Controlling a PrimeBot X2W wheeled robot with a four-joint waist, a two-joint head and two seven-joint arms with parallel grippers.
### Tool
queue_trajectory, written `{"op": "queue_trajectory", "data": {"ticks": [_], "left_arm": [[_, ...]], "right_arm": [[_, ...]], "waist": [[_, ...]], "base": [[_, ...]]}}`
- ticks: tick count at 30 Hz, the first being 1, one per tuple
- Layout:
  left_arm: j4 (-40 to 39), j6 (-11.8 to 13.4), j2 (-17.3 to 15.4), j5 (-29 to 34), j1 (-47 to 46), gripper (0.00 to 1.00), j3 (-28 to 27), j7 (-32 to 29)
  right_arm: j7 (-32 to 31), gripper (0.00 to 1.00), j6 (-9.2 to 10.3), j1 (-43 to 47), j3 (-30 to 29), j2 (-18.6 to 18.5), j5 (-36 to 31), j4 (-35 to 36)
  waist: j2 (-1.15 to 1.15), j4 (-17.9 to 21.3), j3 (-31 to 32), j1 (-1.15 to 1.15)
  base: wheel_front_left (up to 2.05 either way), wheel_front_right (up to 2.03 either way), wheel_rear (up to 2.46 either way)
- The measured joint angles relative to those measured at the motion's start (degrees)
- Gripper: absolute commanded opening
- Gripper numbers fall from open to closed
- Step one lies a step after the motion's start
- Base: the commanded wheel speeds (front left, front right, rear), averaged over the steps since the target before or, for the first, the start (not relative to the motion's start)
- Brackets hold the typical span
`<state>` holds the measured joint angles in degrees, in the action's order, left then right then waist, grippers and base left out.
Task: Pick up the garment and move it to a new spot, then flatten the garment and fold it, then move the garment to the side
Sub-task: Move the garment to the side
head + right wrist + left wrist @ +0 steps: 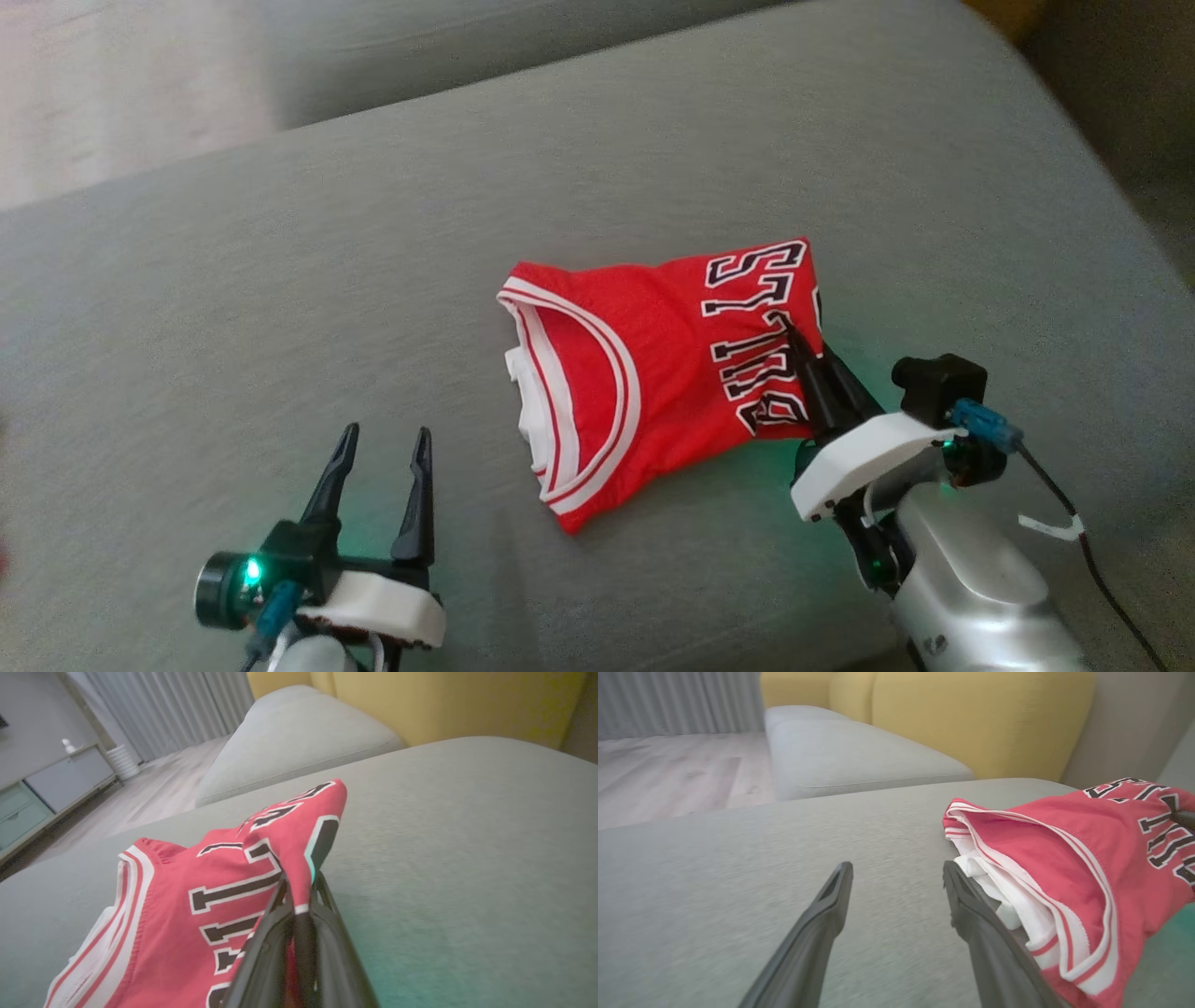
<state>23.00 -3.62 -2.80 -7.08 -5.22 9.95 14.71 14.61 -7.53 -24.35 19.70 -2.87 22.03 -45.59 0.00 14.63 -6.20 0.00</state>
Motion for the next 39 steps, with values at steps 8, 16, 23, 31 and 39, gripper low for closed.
{"op": "queue_trajectory", "data": {"ticks": [8,16,23,31,39], "left_arm": [[0.96,-1.51,0.04,0.63,-1.29,1.0,2.33,0.0],[1.43,-2.02,0.04,1.88,-2.86,1.0,2.1,-0.01],[1.23,-2.5,-0.01,3.31,-2.82,1.0,1.34,0.0],[0.19,-2.96,-0.15,3.61,-3.7,1.0,0.1,0.0],[-1.11,-3.47,0.18,4.09,-5.68,1.0,0.01,0.07]], "right_arm": [[0.0,0.0,0.0,0.46,-1.72,-0.16,0.36,2.38],[0.0,0.0,0.0,-0.53,-2.02,-0.19,-0.33,2.71],[0.0,0.0,0.0,-16.8,-13.62,-1.74,-12.03,-7.24],[-1.19,0.0,0.0,-26.02,-28.6,-10.78,-23.91,-13.96],[-4.48,1.0,0.0,-27.8,-47.22,-14.13,-38.76,-13.5]], "waist": [[0.0,12.16,-2.47,-0.01],[0.0,14.35,-6.2,0.0],[0.0,9.11,-7.97,0.0],[0.0,3.42,-10.86,0.0],[0.0,-0.4,-13.9,0.0]], "base": [[0.0,0.0,0.0],[0.0,0.0,0.0],[0.0,0.0,0.0],[0.0,0.0,0.0],[0.0,0.0,0.0]]}}
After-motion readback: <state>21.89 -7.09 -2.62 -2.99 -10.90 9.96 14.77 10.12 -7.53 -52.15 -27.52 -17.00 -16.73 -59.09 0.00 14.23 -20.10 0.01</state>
